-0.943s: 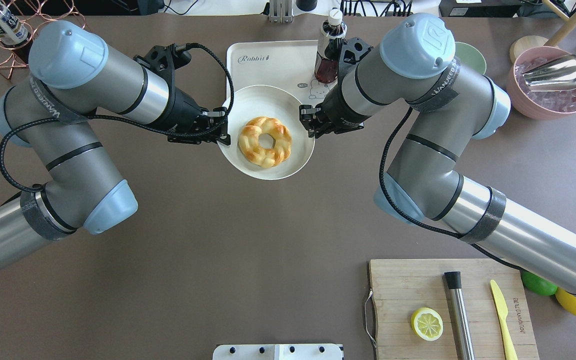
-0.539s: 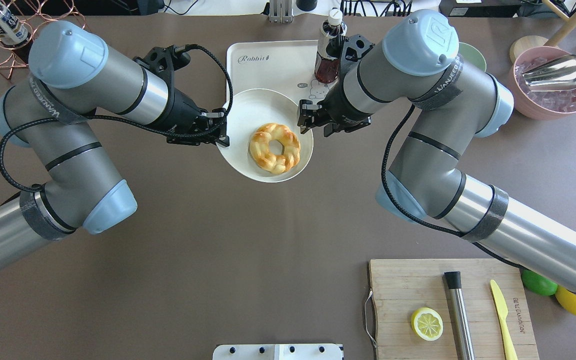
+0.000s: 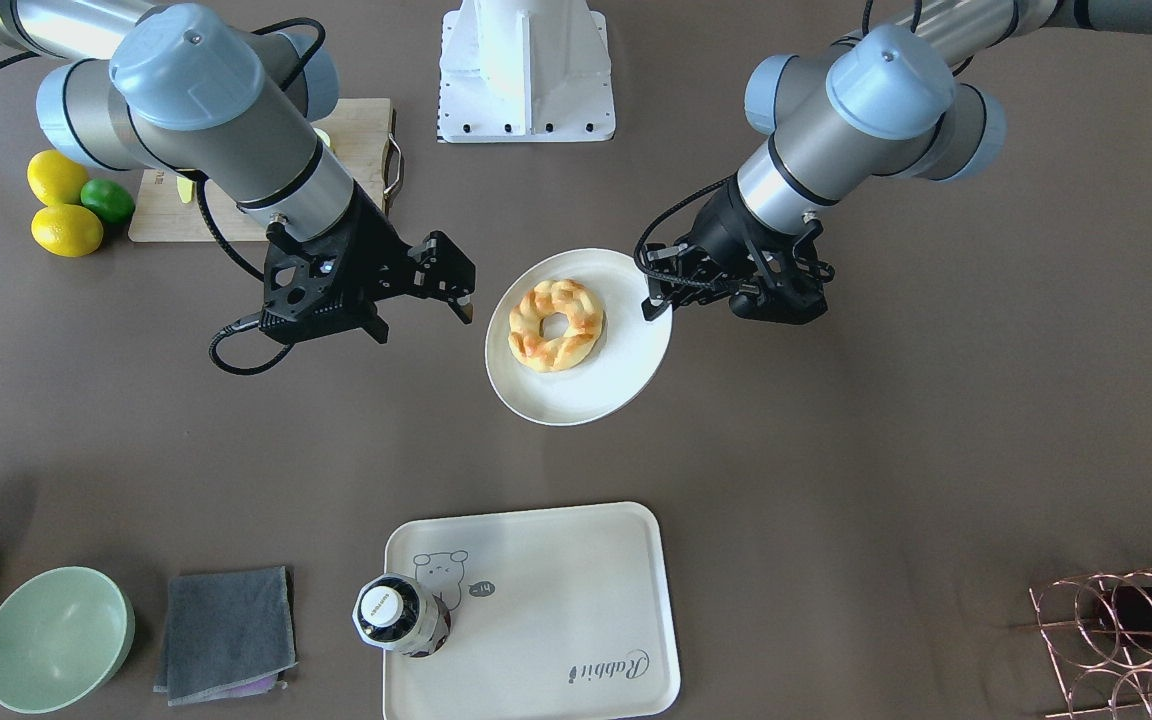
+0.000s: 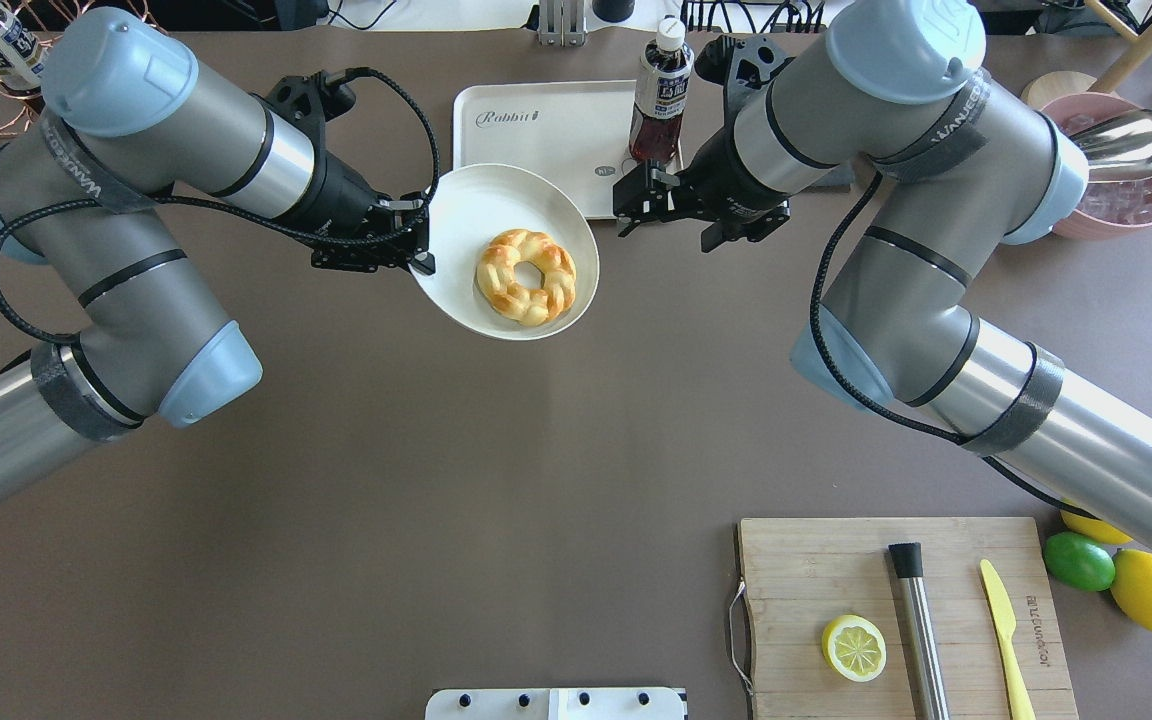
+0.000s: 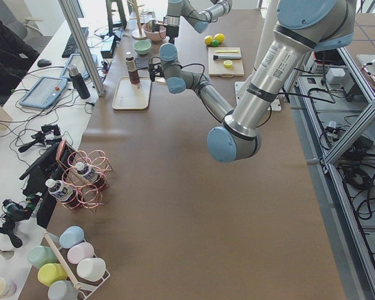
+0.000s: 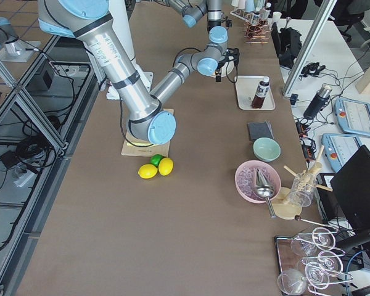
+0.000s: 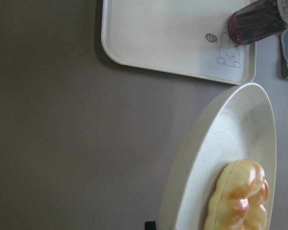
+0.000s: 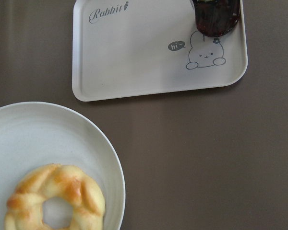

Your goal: Place donut on tray

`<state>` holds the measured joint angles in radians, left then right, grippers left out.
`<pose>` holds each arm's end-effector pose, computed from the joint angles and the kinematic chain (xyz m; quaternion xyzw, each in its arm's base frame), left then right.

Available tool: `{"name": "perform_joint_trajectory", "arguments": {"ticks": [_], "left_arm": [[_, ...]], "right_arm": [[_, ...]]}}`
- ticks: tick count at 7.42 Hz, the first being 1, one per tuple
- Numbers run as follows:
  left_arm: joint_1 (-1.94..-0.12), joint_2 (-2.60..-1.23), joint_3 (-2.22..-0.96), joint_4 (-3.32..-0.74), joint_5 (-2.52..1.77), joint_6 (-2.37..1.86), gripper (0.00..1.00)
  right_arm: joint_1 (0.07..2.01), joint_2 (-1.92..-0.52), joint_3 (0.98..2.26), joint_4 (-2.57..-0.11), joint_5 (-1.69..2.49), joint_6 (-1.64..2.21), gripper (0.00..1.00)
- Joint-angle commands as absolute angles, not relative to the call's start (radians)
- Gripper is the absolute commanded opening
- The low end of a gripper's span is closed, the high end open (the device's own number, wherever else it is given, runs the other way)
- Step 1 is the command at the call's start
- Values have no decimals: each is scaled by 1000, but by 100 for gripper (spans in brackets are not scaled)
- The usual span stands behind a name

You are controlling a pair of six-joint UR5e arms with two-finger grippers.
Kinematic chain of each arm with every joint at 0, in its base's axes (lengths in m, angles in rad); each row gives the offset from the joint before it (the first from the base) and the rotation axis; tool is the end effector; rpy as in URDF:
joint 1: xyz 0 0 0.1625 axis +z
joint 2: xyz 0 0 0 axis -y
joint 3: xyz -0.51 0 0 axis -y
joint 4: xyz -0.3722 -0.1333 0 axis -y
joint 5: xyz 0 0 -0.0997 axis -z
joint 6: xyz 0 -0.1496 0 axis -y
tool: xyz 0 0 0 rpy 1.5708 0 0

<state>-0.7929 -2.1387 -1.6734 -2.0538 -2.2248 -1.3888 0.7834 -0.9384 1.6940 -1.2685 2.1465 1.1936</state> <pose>0.4716 -0.5390 0.3181 0.0040 0.5824 -0.0717 0.8097 -0.4811 -0.5523 0.2934 0.0603 -0.5390 0.0267 0.8397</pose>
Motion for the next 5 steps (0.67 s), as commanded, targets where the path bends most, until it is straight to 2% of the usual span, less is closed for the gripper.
{"name": "perform_joint_trajectory", "arguments": {"ticks": [1, 5], "left_arm": [[-856, -2192, -1557, -2078, -2313, -1504, 0], [-861, -2212, -1337, -2440, -2300, -1750, 0]], "right_arm": [[813, -968, 1724, -1270, 2175, 1193, 100], [824, -1021, 1781, -1270, 2178, 1193, 100]]}}
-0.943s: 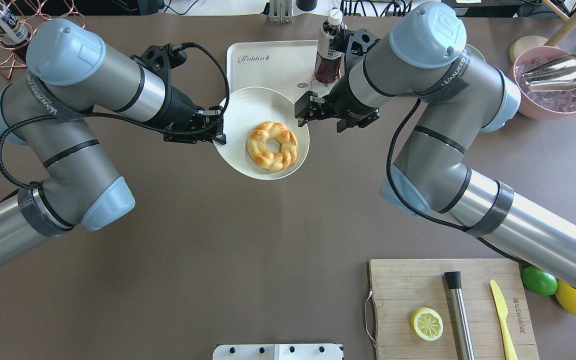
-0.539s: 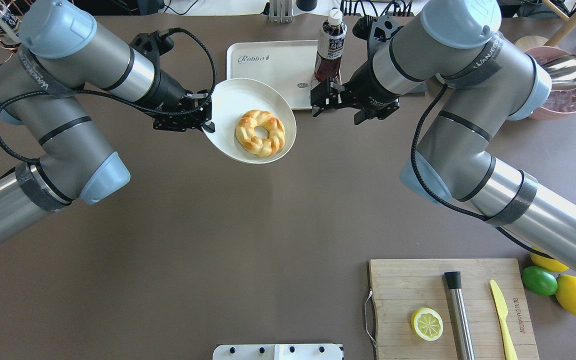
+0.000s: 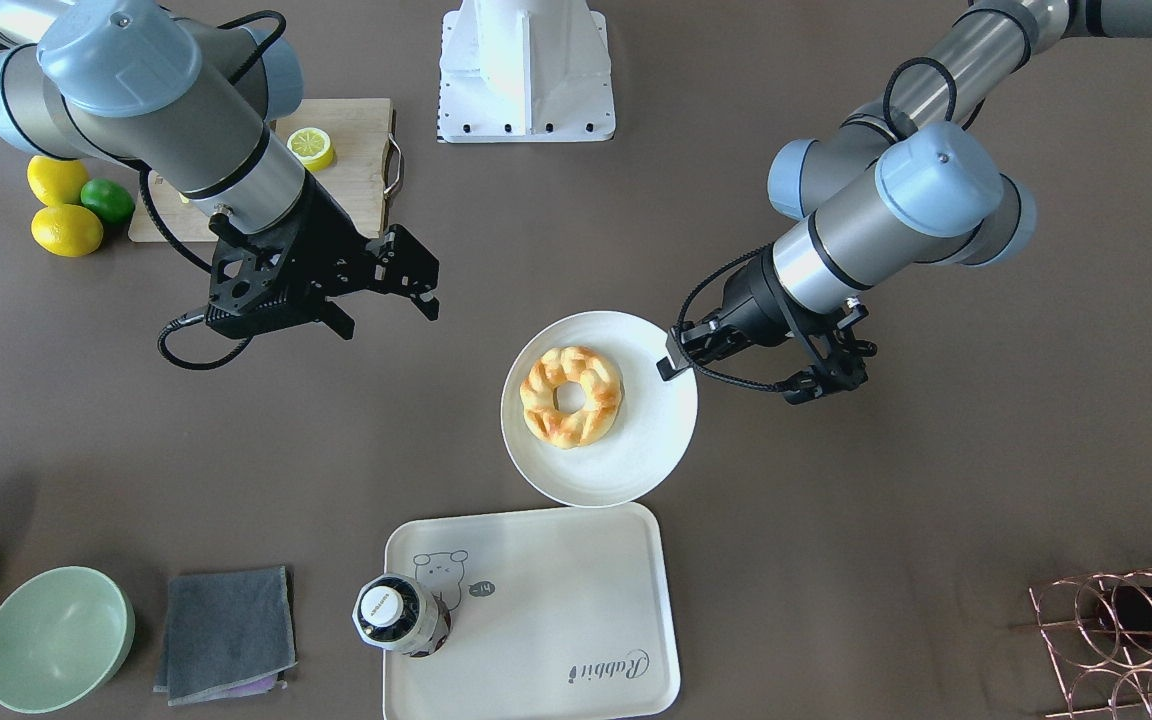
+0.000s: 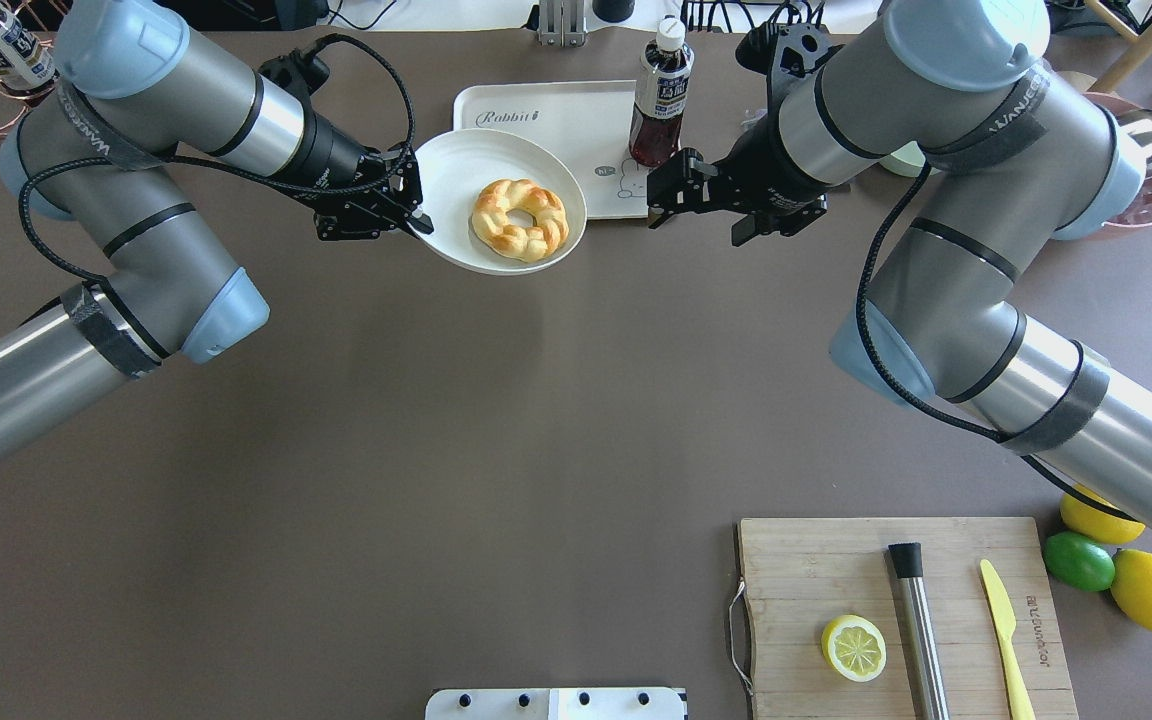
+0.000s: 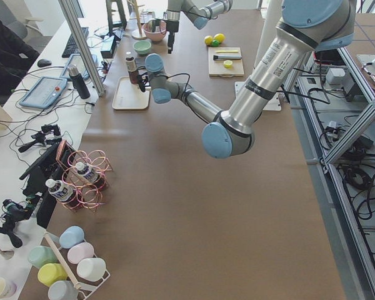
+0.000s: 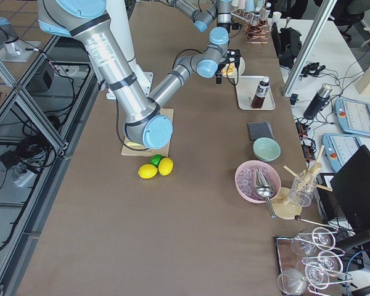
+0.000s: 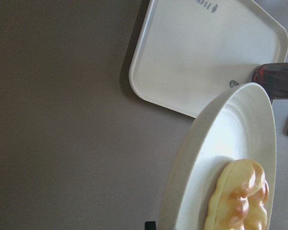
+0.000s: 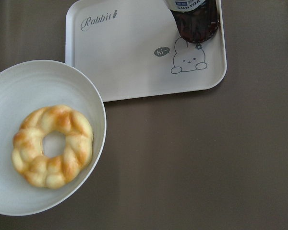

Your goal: Place donut on tray

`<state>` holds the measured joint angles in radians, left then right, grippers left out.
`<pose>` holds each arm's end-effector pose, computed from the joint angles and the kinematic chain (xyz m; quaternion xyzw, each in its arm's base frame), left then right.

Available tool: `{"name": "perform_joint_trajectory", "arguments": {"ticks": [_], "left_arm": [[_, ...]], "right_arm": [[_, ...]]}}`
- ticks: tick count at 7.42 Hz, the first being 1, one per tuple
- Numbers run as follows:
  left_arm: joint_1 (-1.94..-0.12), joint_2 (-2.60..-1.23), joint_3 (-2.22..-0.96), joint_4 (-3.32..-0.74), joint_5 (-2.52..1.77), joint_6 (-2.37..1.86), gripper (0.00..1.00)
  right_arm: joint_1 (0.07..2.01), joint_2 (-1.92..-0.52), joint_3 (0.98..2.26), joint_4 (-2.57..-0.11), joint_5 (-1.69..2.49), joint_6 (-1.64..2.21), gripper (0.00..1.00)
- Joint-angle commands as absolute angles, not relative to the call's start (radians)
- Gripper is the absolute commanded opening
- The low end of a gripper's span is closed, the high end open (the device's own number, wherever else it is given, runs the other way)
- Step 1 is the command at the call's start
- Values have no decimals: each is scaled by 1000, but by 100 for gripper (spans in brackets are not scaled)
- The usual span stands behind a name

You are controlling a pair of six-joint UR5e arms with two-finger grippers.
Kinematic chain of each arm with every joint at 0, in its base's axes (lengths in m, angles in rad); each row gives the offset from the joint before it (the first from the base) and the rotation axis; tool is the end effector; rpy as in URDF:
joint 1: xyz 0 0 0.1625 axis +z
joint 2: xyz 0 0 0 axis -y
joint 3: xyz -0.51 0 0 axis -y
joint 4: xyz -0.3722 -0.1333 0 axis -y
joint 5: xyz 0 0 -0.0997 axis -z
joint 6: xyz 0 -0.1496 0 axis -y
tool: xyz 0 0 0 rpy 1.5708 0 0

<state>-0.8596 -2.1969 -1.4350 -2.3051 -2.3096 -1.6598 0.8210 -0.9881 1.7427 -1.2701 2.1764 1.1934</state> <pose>0.4747 -0.6009 0.3442 -0.0724 0.6077 -0.1639 0.7737 -0.4472 -0.5509 0.3073 0.0583 -0.5422 0.0350 0.8375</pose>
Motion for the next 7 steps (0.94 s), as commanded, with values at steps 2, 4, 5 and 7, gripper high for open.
{"name": "perform_joint_trajectory", "arguments": {"ticks": [2, 4, 5, 7], "left_arm": [[-850, -2297, -1231, -2480, -2176, -1894, 0], [-799, -2330, -1129, -2574, -2009, -2017, 0], [-798, -2338, -1097, -2574, -1985, -2029, 0], [-767, -2393, -998, -2579, -1880, -2069, 0]], "right_arm": [[842, -1032, 1798, -1305, 2197, 1192, 100], [860, -1045, 1799, -1313, 2210, 1183, 100], [873, -1051, 1799, -1313, 2221, 1178, 100], [876, -1052, 1796, -1313, 2223, 1177, 100]]}}
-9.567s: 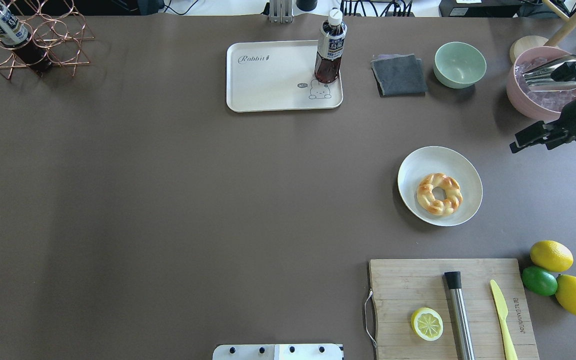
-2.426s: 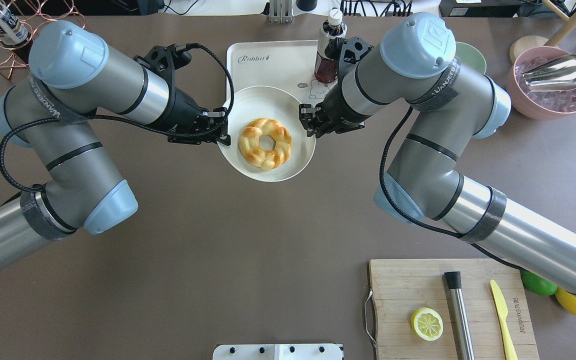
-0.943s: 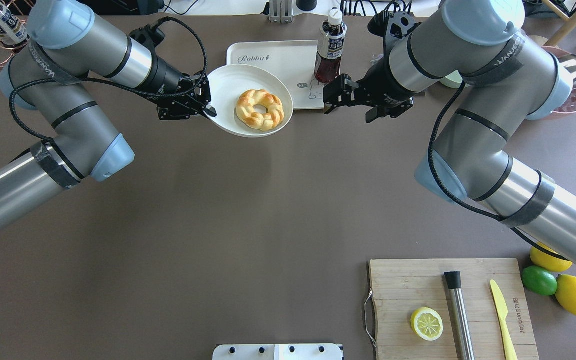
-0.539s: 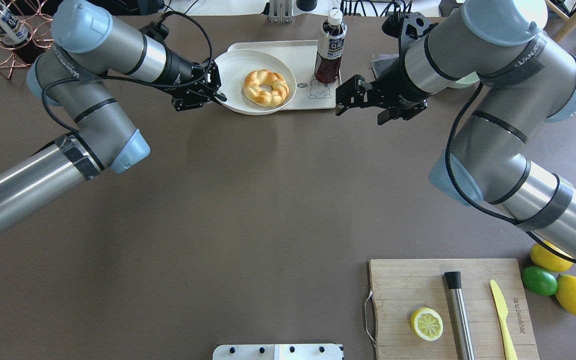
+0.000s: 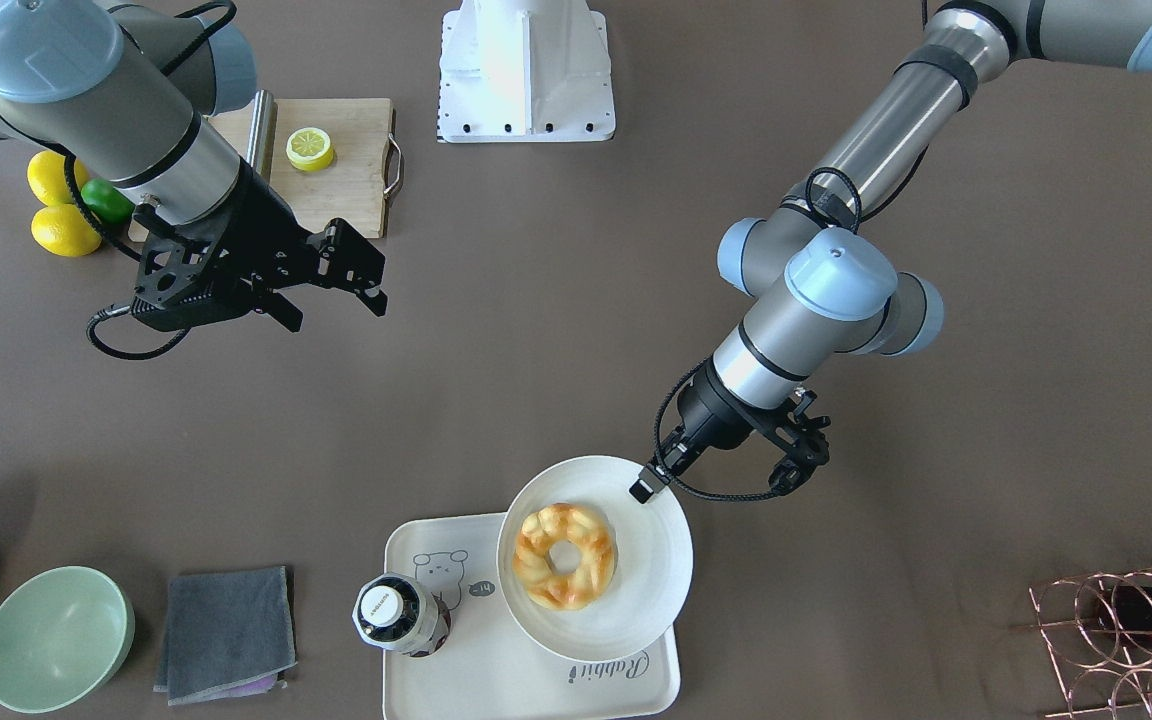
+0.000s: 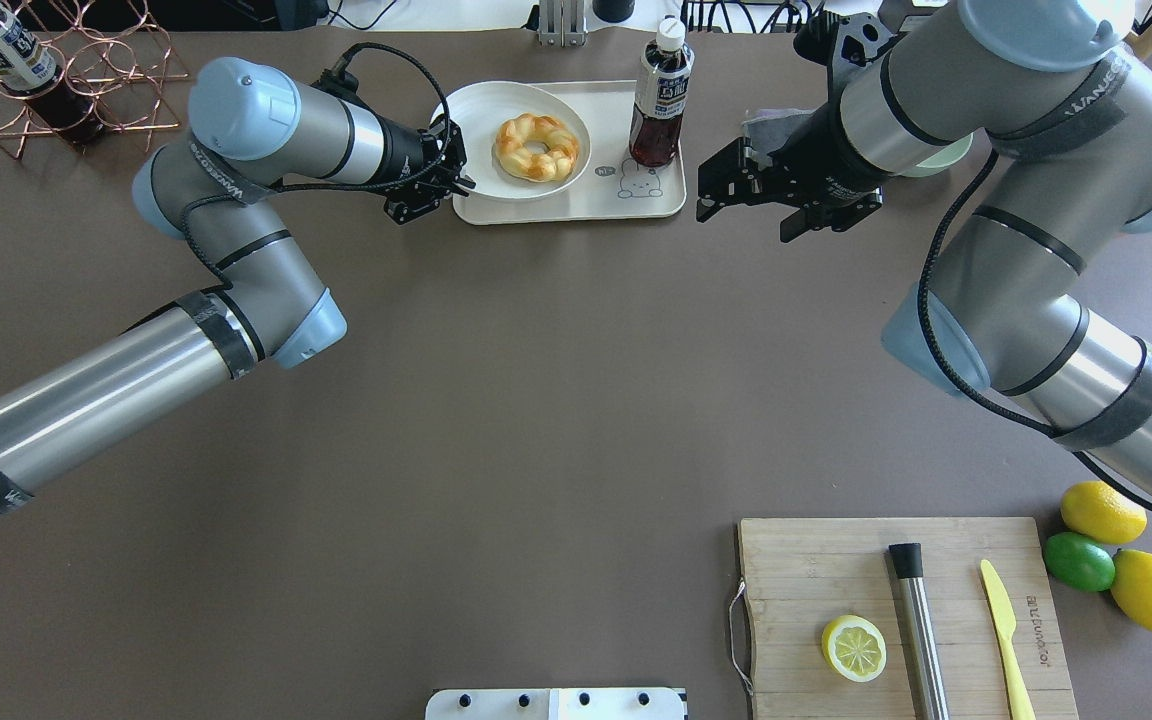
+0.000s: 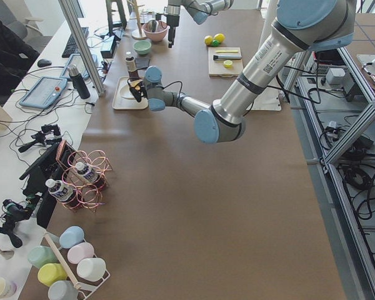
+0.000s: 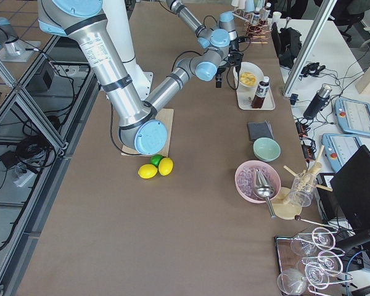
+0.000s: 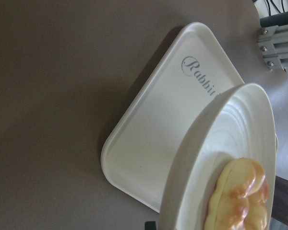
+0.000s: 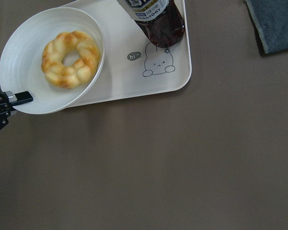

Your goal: Place donut on tray

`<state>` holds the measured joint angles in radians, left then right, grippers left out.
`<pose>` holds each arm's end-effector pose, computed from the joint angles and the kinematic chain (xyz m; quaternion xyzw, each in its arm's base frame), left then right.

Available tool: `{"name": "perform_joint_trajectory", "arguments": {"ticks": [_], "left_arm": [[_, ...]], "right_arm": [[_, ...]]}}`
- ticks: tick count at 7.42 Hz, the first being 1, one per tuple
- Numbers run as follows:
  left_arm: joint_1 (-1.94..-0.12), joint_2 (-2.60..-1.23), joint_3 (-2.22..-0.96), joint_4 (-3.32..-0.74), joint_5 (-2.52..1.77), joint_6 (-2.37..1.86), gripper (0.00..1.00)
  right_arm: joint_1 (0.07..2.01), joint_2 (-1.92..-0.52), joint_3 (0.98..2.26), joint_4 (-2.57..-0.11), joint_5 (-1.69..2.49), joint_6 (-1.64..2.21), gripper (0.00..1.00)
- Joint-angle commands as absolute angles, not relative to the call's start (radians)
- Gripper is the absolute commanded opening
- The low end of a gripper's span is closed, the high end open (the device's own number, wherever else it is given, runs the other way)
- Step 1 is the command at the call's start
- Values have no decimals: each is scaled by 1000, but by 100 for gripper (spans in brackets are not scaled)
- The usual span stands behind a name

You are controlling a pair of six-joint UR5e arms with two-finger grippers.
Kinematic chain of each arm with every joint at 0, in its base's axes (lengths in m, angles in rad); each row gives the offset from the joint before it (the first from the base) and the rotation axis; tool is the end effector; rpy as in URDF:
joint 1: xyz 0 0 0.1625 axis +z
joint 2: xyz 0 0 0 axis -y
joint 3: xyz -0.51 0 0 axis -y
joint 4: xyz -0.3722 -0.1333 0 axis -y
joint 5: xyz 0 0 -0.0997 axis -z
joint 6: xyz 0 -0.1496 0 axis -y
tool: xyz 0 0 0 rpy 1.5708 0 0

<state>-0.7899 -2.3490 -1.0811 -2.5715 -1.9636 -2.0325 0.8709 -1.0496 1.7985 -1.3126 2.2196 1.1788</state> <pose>0.5621 -0.6752 0.3624 -0.0576 0.6069 -0.3642 0.7041 -0.4056 -0.5482 0.3308 0.0446 -0.5340 0.0475 0.8430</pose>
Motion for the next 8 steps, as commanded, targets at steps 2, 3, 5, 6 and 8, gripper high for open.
{"name": "perform_joint_trajectory", "arguments": {"ticks": [2, 3, 5, 6, 8], "left_arm": [[-733, -2445, -930, -2579, -1786, -2127, 0], [-733, -2453, -919, -2579, -1781, -2128, 0], [-724, -2453, -896, -2579, -1754, -2125, 0], [-721, -2454, -894, -2579, -1744, -2123, 20], [-719, -2470, -897, -2579, -1721, -2115, 98]], "right_arm": [[882, -1051, 1792, -1315, 2224, 1167, 100], [882, -1051, 1790, -1315, 2223, 1167, 100], [882, -1051, 1789, -1315, 2223, 1167, 100], [881, -1049, 1787, -1315, 2223, 1167, 100], [881, -1048, 1783, -1315, 2223, 1167, 100]]}}
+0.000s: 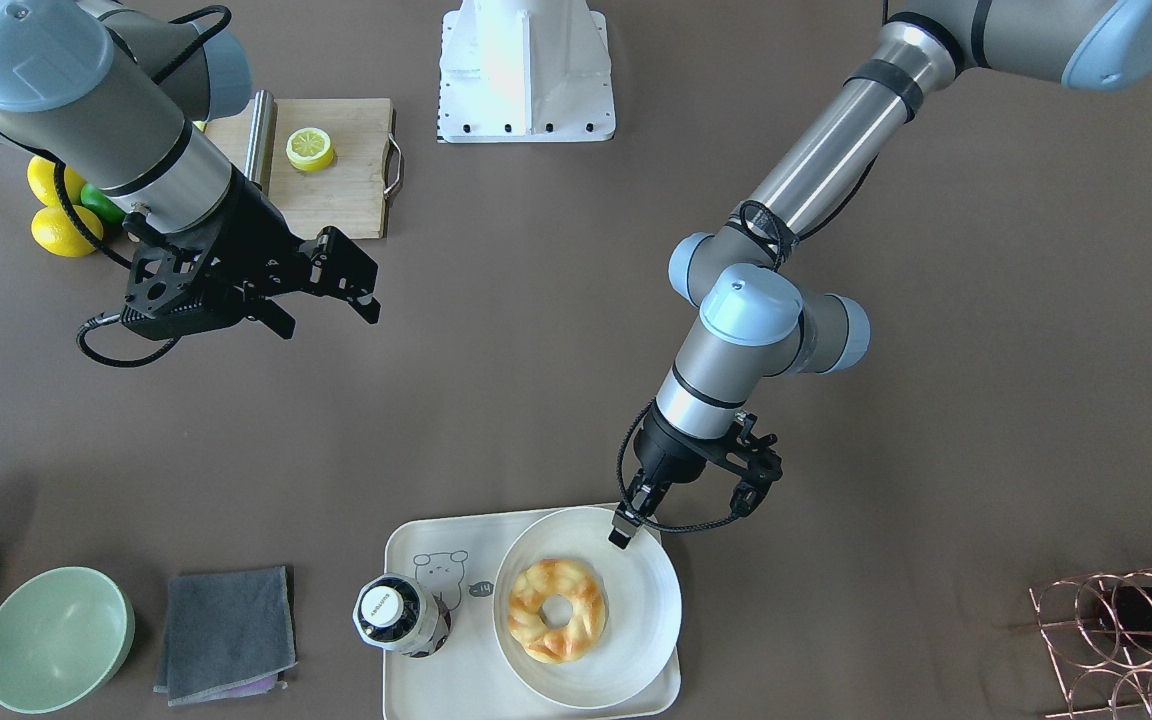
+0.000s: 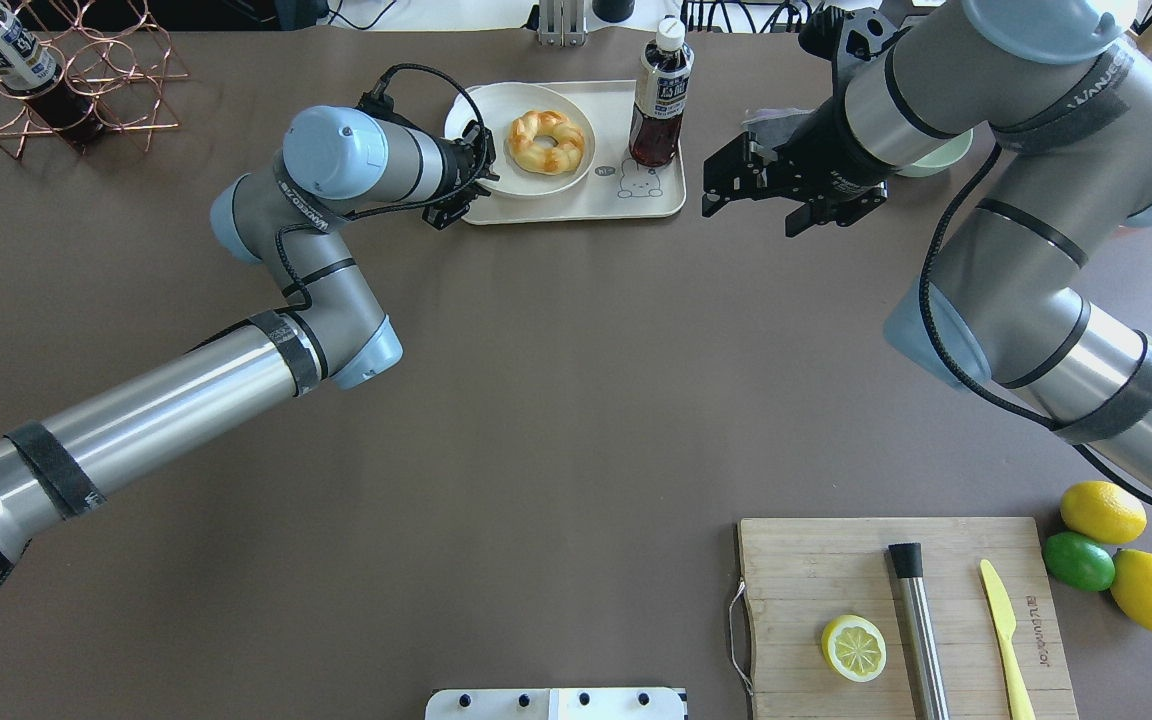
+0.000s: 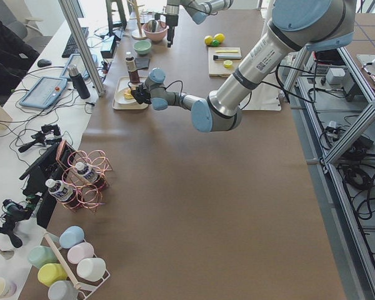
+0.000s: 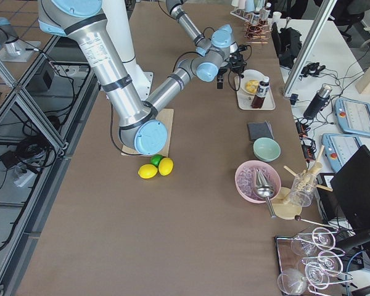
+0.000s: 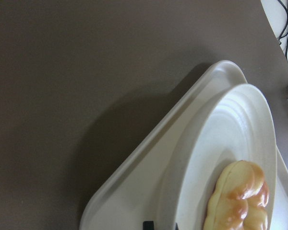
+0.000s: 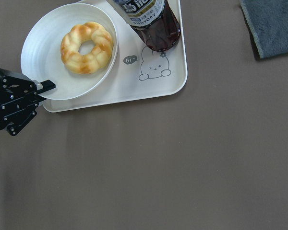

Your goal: Place donut on tray

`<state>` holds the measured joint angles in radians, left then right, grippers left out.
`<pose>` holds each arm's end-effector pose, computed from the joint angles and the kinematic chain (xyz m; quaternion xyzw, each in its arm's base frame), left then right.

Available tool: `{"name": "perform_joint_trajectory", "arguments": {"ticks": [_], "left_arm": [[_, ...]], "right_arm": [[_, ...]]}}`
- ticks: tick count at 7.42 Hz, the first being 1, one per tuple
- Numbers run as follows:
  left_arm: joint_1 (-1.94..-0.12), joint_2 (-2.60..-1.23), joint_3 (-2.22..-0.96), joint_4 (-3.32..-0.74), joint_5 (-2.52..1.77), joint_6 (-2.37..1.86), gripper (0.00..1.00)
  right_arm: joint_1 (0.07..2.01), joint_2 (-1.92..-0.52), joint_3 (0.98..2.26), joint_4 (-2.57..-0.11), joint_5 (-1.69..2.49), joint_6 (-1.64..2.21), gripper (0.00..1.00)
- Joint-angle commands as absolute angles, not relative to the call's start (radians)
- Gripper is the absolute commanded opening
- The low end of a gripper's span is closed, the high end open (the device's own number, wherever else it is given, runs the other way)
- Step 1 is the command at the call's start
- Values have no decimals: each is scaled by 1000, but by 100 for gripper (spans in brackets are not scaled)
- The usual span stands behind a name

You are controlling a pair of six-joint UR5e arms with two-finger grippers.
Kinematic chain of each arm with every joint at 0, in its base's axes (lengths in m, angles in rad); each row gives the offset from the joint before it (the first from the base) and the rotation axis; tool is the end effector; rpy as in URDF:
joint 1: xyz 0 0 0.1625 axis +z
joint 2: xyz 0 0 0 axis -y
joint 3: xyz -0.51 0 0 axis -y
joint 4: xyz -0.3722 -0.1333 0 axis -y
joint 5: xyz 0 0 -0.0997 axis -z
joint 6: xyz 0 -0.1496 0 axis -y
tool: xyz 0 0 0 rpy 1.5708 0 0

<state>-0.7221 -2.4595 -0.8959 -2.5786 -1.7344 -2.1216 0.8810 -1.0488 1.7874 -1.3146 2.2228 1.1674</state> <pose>0.6277 -0.6980 0.3619 -0.0178 0.5752 -0.4476 0.6844 -0.4022 -0.5543 0.3352 0.0454 -0.5305 0.0485 0.8451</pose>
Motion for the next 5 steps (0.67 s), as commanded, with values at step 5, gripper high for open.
{"name": "perform_joint_trajectory", "arguments": {"ticks": [5], "left_arm": [[-804, -2415, -1022, -2487, -1860, -2001, 98]], "right_arm": [[882, -1051, 1776, -1315, 2223, 1154, 100]]}}
